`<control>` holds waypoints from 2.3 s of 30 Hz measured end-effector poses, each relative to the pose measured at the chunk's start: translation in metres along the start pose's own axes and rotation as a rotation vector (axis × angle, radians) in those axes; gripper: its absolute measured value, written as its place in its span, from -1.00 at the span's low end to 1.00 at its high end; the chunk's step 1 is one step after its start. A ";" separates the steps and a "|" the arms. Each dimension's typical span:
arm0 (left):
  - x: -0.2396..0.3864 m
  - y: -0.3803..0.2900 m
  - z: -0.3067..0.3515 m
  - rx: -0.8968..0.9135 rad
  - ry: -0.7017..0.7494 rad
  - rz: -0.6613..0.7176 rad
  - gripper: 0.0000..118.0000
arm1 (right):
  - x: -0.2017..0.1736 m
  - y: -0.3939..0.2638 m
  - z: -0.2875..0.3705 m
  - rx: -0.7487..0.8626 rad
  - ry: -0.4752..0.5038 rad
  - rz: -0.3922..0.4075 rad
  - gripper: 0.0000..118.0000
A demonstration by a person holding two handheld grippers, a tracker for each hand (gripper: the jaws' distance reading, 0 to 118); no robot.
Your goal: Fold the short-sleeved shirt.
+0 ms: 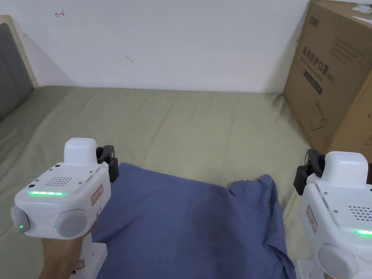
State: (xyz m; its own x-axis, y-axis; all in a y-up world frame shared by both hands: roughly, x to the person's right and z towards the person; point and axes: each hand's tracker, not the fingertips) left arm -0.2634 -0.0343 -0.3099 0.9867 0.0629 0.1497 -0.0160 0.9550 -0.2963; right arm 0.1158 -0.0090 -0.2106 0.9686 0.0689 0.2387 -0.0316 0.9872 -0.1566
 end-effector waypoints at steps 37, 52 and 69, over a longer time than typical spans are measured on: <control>-0.054 -0.077 -0.328 -0.663 0.044 0.008 -0.98 | 0.040 -0.115 -0.200 -0.589 0.006 -0.079 0.57; -0.051 -0.011 -0.238 -0.568 -0.023 0.031 -0.98 | 0.025 -0.197 -0.251 -0.896 -0.007 -0.039 -0.61; -0.097 0.085 -0.139 -0.317 0.034 0.136 -0.98 | 0.033 0.007 -0.176 -0.410 0.149 -0.059 -0.95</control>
State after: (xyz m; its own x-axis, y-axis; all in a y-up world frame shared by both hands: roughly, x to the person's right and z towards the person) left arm -0.3379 0.0000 -0.4810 0.9838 0.1692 0.0589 -0.1024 0.8007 -0.5902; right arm 0.1914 -0.0247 -0.3726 0.9917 -0.0371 0.1230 0.0963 0.8481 -0.5210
